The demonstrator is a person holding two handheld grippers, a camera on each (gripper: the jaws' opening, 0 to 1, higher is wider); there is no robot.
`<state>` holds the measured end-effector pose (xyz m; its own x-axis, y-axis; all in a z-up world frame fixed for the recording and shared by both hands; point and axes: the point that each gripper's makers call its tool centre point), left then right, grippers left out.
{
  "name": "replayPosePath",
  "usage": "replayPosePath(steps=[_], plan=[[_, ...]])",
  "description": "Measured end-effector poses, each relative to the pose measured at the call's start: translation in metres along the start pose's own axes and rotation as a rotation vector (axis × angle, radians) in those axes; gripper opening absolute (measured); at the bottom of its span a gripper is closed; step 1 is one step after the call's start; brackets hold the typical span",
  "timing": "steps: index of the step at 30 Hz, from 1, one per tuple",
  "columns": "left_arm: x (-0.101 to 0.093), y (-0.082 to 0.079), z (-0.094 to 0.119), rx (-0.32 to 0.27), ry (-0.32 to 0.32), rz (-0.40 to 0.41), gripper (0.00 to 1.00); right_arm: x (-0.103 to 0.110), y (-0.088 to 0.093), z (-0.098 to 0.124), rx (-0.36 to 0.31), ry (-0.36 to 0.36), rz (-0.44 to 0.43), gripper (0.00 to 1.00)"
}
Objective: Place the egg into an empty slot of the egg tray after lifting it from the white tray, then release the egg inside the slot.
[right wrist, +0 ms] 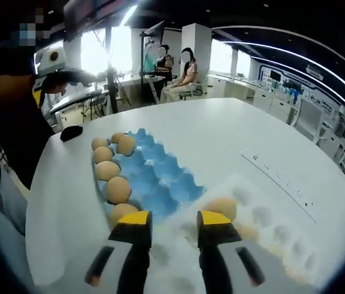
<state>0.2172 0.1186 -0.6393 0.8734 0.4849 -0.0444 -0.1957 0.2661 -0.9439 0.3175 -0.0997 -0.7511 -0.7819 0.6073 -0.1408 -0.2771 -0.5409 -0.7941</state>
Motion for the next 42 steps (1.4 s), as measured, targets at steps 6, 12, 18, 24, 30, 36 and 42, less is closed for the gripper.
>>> replayPosePath(steps=[6,12,18,24,30,36,42], plan=[[-0.001,0.001,-0.003,0.004,0.002,0.002,0.9,-0.021,0.012,0.012,0.007,0.039,-0.026,0.31],[-0.001,-0.001,-0.006,0.007,0.005,0.005,0.9,-0.037,0.025,0.024,0.019,0.065,-0.044,0.31],[0.002,-0.004,-0.01,0.011,0.008,0.005,0.9,-0.048,0.035,0.035,0.034,0.095,-0.058,0.31],[0.006,-0.006,-0.013,0.013,0.006,0.007,0.9,-0.063,0.051,0.045,0.062,0.117,-0.076,0.31],[0.012,-0.007,-0.015,0.015,0.003,0.01,0.9,-0.069,0.054,0.046,0.074,0.125,-0.077,0.31],[0.015,-0.008,-0.015,0.015,-0.002,0.009,0.9,-0.073,0.064,0.044,0.111,0.117,-0.06,0.31],[0.016,-0.009,-0.016,0.018,-0.01,0.013,0.9,-0.074,0.069,0.041,0.129,0.1,-0.039,0.3]])
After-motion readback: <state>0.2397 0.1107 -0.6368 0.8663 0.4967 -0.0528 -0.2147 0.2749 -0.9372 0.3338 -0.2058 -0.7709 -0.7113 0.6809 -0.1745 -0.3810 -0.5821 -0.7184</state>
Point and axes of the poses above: the point that each gripper's makers call its tool centre point, and the gripper's own axes: z roughly backward along the fingers, x roughly to its left, y roughly out of its underside, and after that the axes turned 10 degrees about y, right-handed
